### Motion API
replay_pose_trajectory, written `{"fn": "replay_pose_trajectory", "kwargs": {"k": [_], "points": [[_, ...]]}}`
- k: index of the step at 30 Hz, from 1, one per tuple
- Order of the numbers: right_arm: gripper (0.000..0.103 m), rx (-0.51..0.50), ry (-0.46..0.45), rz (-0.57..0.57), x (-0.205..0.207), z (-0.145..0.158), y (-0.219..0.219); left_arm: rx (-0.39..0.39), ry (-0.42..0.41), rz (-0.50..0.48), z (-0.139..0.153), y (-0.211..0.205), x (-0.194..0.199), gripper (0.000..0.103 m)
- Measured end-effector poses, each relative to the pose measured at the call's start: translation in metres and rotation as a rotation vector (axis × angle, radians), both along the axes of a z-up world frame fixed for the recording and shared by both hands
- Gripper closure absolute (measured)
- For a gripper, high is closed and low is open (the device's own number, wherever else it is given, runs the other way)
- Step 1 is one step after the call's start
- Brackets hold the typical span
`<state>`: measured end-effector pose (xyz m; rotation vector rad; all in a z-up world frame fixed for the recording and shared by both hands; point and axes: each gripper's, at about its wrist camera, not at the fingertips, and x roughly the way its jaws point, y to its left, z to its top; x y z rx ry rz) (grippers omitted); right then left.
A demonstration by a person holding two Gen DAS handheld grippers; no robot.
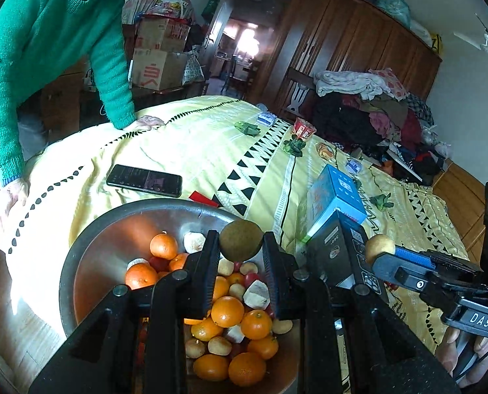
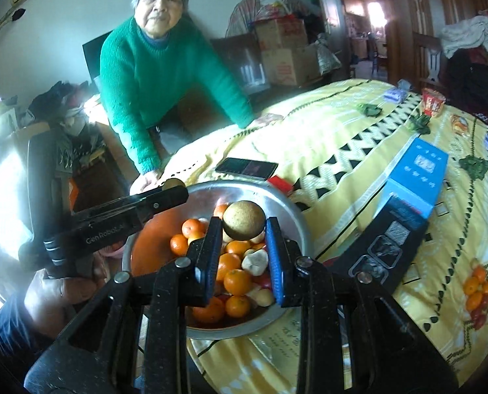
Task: Organize fruits
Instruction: 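Carry both kiwis over the steel bowl and open both grippers to drop them, then withdraw both open grippers from the steel bowl back to the fruit pile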
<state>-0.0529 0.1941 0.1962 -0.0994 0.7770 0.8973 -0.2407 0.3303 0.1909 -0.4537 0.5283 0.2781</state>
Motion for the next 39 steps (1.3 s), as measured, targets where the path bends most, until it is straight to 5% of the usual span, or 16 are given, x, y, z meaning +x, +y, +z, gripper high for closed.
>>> {"fn": "replay_pose_trajectory", "kwargs": {"k": [15, 16, 18, 20, 22, 32, 39], "points": [[0.074, -0.085, 0.116, 0.025, -0.002, -0.045, 0.028, -0.032, 0.105, -0.024, -0.030, 0.005, 0.004, 0.076], [0.074, -0.086, 0.116, 0.026, -0.002, -0.045, 0.029, -0.037, 0.112, -0.021, -0.031, 0.007, 0.004, 0.072], [0.074, -0.101, 0.124, 0.032, -0.003, -0.046, 0.033, -0.057, 0.108, 0.000, -0.032, 0.011, 0.002, 0.033], [0.071, -0.120, 0.120, 0.035, -0.004, -0.047, 0.036, -0.071, 0.082, 0.037, -0.029, 0.016, -0.005, 0.020], [0.060, -0.114, 0.096, 0.028, -0.004, -0.040, 0.035, -0.073, 0.065, 0.066, -0.024, 0.021, -0.011, 0.020], [0.052, 0.030, -0.049, 0.017, 0.011, 0.036, 0.041, -0.047, 0.037, 0.130, -0.011, 0.033, -0.033, 0.020], [0.039, 0.008, -0.150, -0.022, -0.038, 0.018, -0.018, 0.072, -0.067, 0.020, 0.021, -0.020, -0.017, 0.020]]}}
